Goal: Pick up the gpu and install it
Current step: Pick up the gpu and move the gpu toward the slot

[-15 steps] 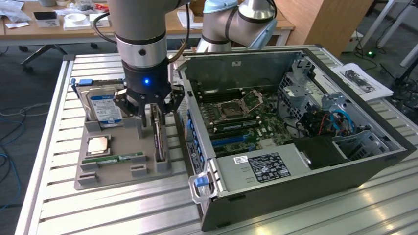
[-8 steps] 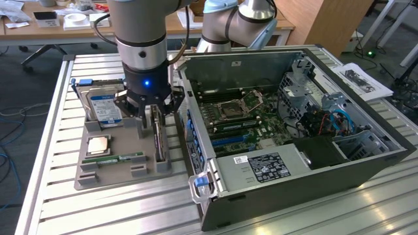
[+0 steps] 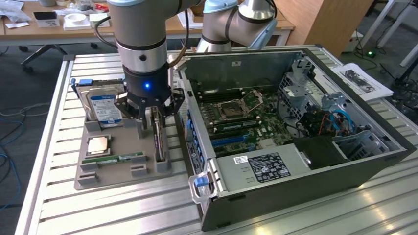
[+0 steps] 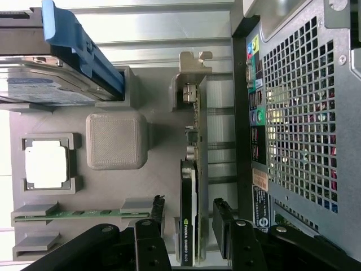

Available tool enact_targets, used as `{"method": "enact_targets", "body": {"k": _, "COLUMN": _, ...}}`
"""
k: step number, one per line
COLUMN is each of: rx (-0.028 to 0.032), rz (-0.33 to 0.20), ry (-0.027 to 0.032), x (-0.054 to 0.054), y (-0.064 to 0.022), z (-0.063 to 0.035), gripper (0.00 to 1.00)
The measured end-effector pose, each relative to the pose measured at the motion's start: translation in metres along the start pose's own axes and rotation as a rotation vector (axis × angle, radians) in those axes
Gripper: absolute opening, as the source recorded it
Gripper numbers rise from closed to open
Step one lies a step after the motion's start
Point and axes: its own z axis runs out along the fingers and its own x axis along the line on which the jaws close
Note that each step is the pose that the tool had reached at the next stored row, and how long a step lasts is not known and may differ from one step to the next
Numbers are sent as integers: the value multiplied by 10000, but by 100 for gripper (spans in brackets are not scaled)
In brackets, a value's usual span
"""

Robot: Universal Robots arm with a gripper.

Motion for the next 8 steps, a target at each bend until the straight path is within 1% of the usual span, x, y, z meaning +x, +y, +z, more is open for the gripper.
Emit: {"method": "enact_targets", "body": {"k": 8, "rx": -5, "rz": 0, "ry": -5, "x": 0, "y": 0, "z": 13, "gripper": 47}}
